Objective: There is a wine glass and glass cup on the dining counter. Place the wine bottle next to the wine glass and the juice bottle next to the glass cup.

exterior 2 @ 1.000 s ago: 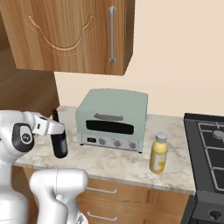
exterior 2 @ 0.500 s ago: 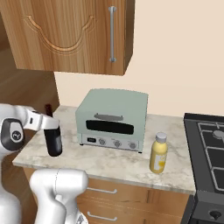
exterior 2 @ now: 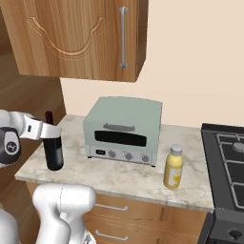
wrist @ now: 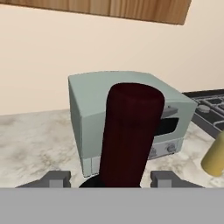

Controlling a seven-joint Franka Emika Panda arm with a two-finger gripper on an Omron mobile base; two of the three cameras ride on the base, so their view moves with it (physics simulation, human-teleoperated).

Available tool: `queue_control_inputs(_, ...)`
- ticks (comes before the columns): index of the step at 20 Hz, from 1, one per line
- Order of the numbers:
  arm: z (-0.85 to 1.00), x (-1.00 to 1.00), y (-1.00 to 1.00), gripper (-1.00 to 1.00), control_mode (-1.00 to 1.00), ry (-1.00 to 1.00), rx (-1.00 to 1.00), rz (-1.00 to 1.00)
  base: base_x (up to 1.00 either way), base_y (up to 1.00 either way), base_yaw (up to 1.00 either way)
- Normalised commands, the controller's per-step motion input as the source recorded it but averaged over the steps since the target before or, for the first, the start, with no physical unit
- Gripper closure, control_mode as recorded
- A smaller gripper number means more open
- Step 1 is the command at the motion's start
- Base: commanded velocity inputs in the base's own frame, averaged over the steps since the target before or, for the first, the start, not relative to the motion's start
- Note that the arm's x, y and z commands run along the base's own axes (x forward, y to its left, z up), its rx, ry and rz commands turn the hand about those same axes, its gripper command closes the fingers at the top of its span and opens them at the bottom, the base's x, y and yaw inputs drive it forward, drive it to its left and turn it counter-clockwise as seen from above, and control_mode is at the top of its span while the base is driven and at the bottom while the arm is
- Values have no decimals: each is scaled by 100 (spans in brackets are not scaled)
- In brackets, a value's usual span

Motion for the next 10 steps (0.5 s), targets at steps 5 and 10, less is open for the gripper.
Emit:
queue_control_inputs(5,0,0,0,100,100,0,0,0,-40,0,2)
queue_control_inputs(10,0,0,0,100,100,0,0,0,-55,0,0)
